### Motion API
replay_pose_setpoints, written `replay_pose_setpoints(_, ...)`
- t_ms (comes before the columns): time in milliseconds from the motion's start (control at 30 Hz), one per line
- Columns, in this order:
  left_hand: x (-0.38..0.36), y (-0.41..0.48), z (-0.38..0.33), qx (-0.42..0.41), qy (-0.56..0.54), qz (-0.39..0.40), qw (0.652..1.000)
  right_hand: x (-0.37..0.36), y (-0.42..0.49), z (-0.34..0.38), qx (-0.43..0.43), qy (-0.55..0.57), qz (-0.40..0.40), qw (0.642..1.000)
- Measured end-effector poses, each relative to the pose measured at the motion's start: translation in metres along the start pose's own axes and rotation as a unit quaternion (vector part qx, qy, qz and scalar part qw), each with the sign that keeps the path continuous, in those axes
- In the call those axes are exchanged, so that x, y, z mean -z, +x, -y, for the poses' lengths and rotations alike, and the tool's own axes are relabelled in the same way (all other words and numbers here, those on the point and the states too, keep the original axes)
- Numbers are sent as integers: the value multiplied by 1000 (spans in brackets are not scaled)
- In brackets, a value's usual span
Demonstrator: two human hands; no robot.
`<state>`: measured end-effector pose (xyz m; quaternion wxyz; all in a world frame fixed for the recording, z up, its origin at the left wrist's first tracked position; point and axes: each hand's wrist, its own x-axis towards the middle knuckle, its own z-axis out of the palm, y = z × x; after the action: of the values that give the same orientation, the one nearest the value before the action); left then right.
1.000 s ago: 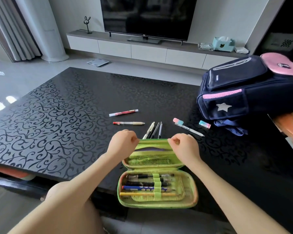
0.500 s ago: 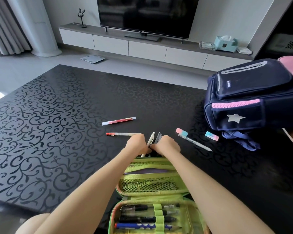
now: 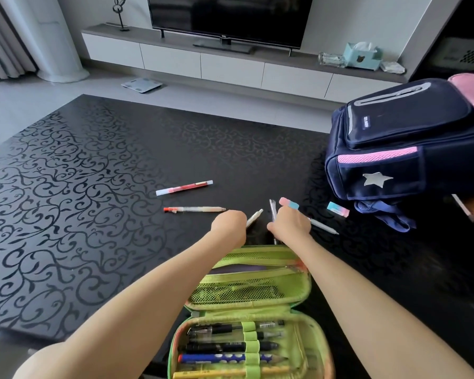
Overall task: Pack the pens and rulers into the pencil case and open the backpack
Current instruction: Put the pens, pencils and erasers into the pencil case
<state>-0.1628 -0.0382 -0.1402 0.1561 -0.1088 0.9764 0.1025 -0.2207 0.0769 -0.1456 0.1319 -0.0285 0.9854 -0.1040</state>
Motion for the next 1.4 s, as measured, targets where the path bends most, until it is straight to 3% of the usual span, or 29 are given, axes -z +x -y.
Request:
replay_pose_setpoints(100,19,-11,2,-25,-26,-71,997,9,-3,-15,-2,60,-47,997)
replay_pose_setpoints(233,45,-50,15,-143,-98,-189,967,36,-22,-41,39,153,-205,966)
replay_pose_setpoints(333,33,-110,18,-225,-72,-172,956,54,-51,-64,99,166,-265,945)
replay_pose_setpoints(467,-15,-181,12,-258,-13,0,966,47,-94,-85,153,133,-229,952)
replay_pose_setpoints(633,-48,-201,4,-227,106,50,967,22,-129,-95,212,98,-192,953)
replay_pose_setpoints(800,-59,-202,2,-222,70,21,972,12,-157,-92,242,96,-182,948)
replay_pose_setpoints(933,-56,-207,19,-216,5,-11,976,14,-185,-83,323,97,-137,932)
replay_pose_setpoints(1133,-65,-222,61,-215,-71,-98,969,-10,-207,-66,407,-27,-45,912)
replay_pose_setpoints(1267,-66,-235,88,-141,-134,-166,967,-25,-214,-48,446,-94,-22,890)
replay_pose_setpoints(1400,-67,-239,104,-74,-215,-139,964,-35,-218,-32,479,-142,-40,866)
